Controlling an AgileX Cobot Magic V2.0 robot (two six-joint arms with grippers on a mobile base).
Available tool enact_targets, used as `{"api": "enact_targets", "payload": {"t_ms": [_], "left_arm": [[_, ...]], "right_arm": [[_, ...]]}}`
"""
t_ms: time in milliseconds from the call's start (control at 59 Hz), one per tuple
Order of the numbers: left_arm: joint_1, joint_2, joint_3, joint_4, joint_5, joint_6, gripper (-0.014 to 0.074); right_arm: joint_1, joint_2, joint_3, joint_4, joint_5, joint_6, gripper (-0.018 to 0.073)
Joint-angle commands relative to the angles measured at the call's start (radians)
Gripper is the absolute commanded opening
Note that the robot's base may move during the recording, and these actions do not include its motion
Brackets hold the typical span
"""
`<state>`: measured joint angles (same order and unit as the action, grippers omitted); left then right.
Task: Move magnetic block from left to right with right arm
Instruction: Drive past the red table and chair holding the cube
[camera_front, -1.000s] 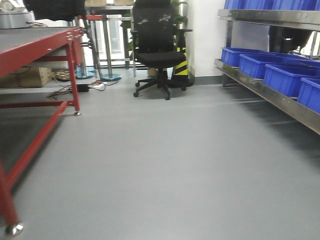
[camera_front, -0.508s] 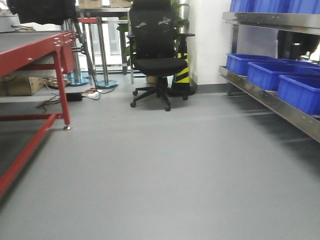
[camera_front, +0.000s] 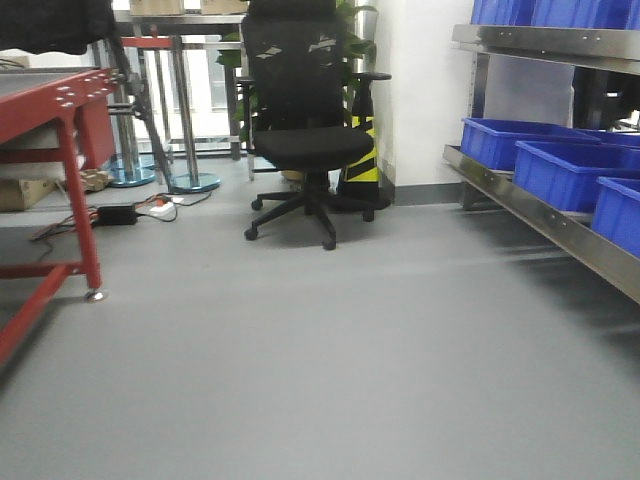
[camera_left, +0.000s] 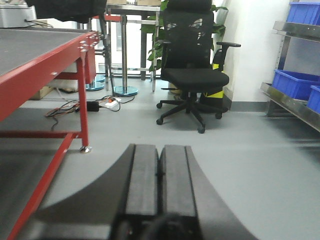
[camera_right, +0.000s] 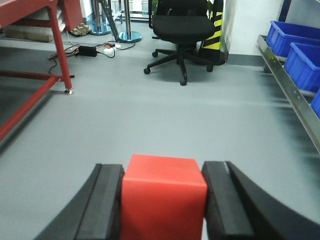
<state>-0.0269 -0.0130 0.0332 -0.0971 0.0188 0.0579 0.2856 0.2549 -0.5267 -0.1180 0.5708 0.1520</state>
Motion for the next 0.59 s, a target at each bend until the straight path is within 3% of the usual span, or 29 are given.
{"api": "enact_targets", "payload": {"t_ms": [0,576], "left_arm": [[0.003,-0.012,0.009,-0.005,-0.084,-0.006,-0.0126],[0.003,-0.012,0.009,-0.005,-0.084,-0.006,-0.0126]], "right_arm": [[-0.005,0.012,-0.029,-0.011,-0.090,-0.009,0.0216],[-0.005,0.012,-0.029,-0.011,-0.090,-0.009,0.0216]]}}
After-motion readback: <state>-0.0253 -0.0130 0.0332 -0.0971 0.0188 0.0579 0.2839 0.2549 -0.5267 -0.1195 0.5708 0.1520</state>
